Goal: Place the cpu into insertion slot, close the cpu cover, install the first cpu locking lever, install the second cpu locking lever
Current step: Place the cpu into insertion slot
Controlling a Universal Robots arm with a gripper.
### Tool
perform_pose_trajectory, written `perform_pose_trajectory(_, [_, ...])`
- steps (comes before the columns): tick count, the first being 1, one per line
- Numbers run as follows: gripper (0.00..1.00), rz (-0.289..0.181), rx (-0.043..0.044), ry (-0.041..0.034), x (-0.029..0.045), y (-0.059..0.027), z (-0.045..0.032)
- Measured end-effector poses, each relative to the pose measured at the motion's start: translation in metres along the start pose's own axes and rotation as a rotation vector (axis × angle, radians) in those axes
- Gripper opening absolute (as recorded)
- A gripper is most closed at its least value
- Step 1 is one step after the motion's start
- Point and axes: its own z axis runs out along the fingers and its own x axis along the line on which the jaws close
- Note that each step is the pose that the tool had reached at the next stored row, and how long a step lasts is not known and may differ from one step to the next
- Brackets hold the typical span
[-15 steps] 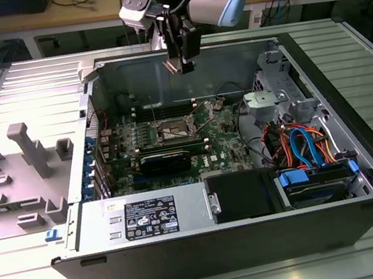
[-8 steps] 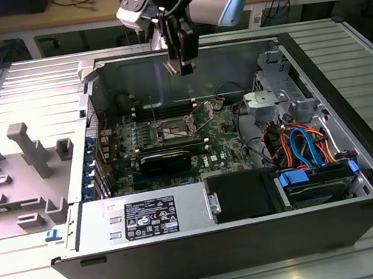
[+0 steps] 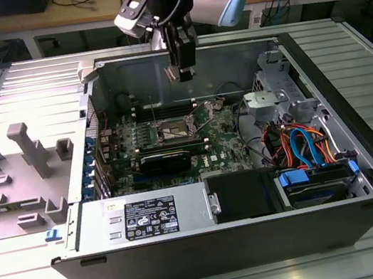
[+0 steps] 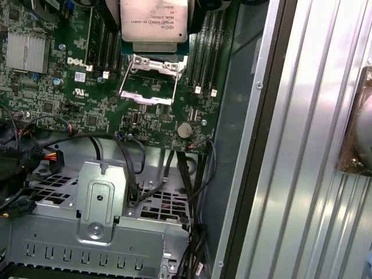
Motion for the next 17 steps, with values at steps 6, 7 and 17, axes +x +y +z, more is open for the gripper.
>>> perform_pose_trajectory(6, [0.55,0.049,0.0013,-0.0034,0.0001,-0.0007,0.0039])
perform_pose_trajectory(7, [0.55,0.059,0.0016,-0.0040,0.0003,-0.0014,0.0044])
perform_pose_trajectory(17, [0.55,0.104,-0.0124,-0.0088,0.0021,-0.0105,0.0223])
